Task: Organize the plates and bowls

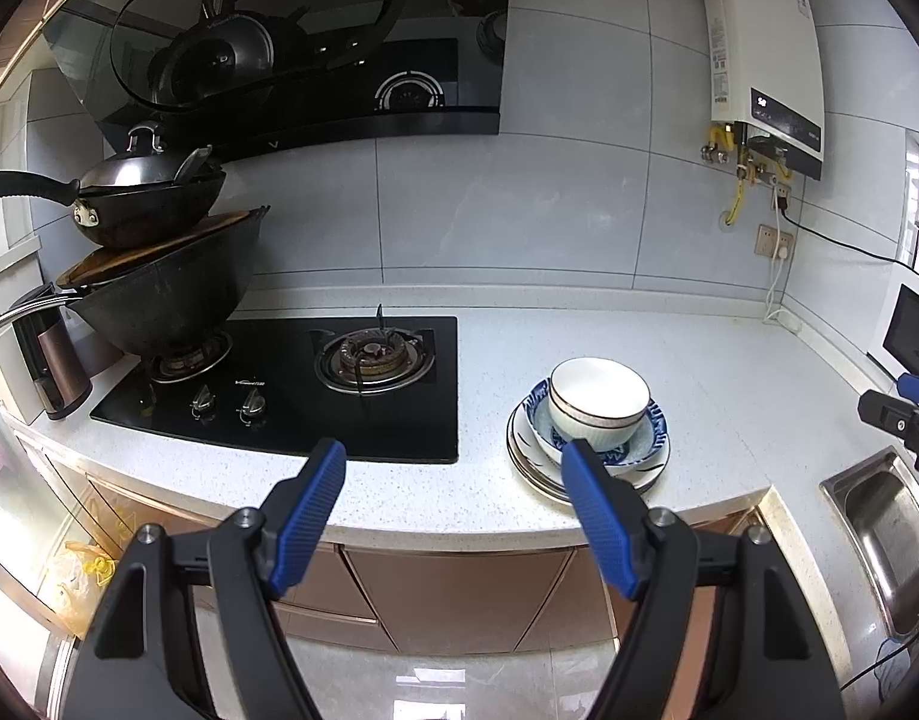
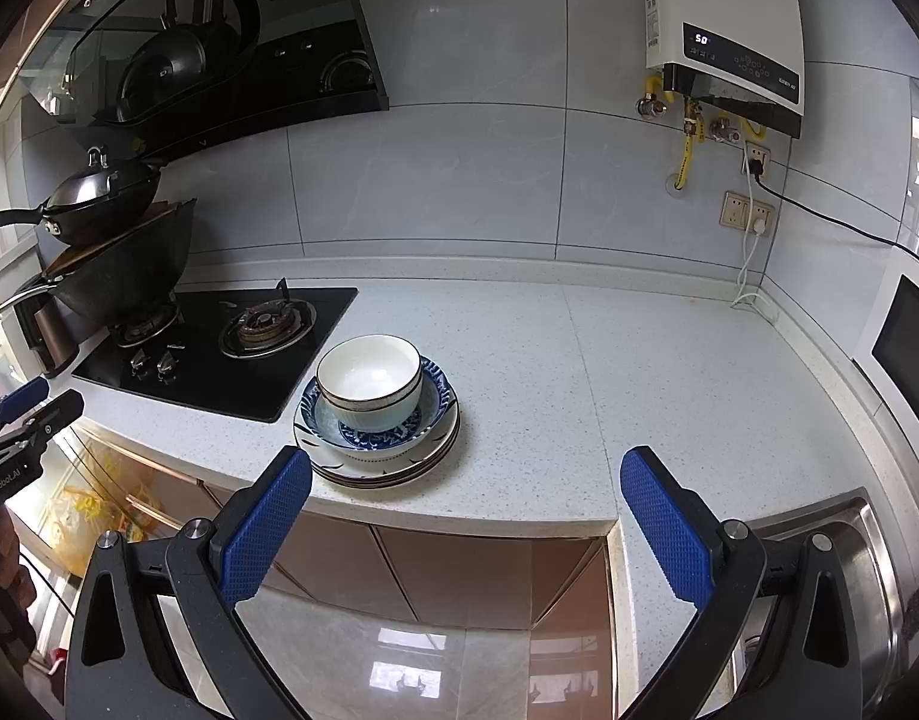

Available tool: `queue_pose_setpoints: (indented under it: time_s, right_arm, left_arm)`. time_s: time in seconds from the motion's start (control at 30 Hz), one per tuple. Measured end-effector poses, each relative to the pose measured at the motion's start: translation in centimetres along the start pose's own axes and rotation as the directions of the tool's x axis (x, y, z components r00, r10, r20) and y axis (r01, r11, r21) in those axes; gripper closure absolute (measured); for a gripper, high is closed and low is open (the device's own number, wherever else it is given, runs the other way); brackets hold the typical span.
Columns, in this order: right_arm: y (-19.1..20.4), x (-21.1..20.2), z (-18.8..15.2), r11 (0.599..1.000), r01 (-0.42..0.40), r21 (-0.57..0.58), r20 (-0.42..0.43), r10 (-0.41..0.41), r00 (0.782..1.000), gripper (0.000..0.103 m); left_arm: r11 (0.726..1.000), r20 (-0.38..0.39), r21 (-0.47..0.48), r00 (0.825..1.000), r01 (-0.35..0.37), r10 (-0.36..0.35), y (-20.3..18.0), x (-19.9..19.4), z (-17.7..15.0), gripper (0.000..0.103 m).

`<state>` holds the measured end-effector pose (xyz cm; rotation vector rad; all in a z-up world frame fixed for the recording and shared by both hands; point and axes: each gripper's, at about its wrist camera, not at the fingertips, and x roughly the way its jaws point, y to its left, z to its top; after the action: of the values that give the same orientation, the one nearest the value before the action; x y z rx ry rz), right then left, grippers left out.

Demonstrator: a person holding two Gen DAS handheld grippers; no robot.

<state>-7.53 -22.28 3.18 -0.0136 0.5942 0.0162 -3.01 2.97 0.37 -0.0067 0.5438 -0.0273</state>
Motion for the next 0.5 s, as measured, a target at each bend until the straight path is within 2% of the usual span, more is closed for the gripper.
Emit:
queue_pose_setpoints:
  time_s: [0.5]
  right_arm:
    - [-0.41, 0.42, -0.10, 1.000, 0.002, 0.012, -0.010, -0.002, 1.000, 0.001]
  left_arm:
    - [1.000, -0.018, 0.015, 1.000, 0.011, -0.011, -0.44, 0.89, -0.16, 0.029]
